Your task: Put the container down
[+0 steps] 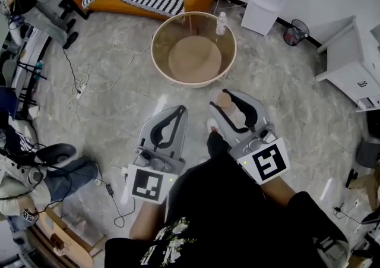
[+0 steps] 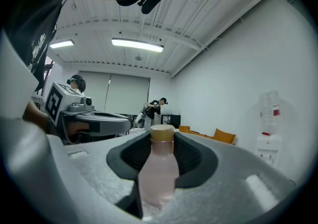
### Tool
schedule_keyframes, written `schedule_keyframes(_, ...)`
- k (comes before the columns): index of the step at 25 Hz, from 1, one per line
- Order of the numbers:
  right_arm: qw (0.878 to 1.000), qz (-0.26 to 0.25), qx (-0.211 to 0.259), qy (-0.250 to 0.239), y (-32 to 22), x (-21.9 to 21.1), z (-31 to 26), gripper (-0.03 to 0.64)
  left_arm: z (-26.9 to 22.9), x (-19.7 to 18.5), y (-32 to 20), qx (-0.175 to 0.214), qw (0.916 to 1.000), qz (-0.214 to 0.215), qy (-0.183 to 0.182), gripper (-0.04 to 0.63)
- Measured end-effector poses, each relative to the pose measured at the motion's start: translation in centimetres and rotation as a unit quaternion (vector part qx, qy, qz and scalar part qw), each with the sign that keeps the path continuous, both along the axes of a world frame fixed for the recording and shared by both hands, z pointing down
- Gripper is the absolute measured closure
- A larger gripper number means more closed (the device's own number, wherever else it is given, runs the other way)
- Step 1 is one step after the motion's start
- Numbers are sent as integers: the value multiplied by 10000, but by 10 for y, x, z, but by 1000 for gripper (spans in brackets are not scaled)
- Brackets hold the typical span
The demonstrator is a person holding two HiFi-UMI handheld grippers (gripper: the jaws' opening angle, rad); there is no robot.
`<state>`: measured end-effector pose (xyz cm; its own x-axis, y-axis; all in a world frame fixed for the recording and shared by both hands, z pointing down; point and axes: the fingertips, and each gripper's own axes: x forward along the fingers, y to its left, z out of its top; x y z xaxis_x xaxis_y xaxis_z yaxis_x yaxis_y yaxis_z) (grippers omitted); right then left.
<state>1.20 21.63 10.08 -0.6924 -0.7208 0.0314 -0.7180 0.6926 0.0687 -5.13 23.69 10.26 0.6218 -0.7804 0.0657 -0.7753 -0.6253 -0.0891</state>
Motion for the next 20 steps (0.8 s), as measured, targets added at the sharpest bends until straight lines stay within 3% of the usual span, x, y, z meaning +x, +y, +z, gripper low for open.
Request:
schedule_keyframes(8,9999,59,-13,83,-55,31,-3,482,-10,25,-58,22,10000,51,-59,580)
schedule_keyframes(20,9997,-197,11,116,-162,74,23,482,10,45,-163,145,9986,-468,-177,580)
